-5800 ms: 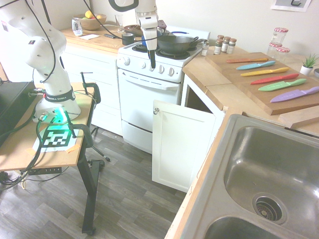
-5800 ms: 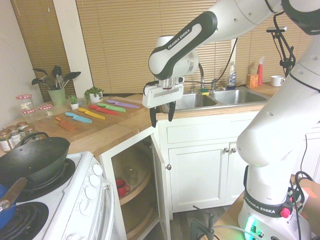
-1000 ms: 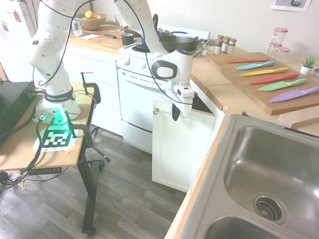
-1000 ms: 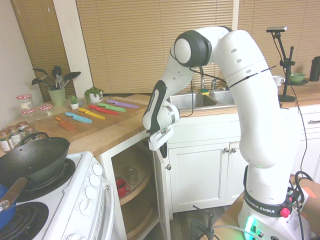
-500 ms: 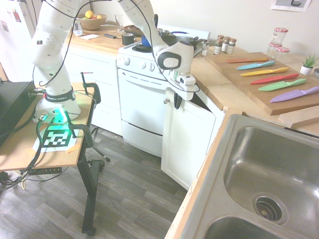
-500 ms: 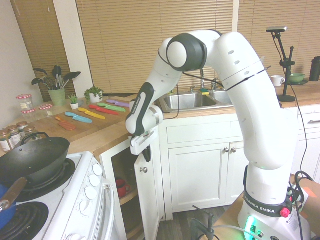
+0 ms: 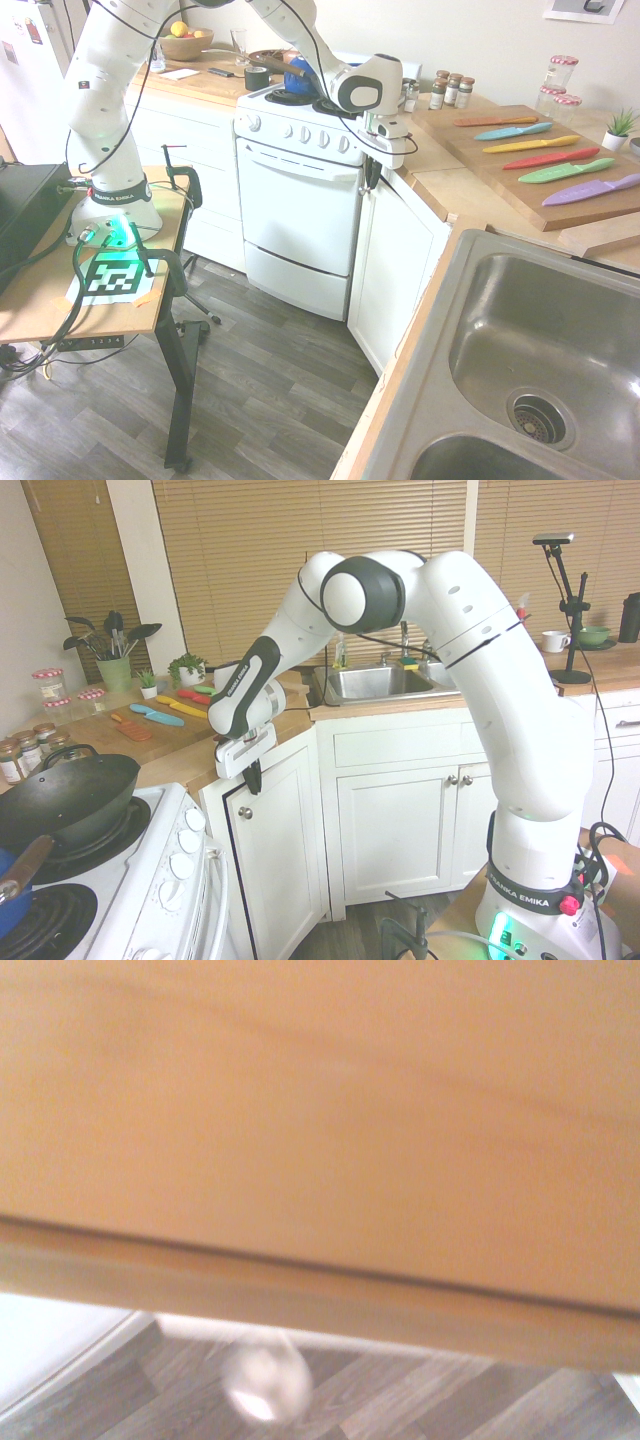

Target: Close the cabinet

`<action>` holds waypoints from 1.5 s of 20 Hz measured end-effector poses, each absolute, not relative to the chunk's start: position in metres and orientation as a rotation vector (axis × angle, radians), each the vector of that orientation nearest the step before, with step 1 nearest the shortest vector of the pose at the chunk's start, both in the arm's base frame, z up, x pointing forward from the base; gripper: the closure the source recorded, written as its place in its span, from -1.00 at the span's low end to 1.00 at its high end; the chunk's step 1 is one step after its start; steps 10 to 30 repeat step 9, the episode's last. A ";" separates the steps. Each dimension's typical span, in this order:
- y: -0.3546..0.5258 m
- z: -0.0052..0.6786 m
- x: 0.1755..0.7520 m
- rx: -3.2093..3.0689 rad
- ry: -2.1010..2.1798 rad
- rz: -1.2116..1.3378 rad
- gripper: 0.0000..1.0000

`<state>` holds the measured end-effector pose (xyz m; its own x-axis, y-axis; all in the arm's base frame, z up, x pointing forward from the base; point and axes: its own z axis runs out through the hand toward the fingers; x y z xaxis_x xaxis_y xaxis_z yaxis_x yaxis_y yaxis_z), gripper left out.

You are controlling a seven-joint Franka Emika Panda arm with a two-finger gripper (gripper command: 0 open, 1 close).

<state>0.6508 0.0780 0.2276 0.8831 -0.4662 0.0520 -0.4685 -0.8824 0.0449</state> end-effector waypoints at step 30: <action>-0.146 0.270 0.553 2.939 -0.910 0.072 1.00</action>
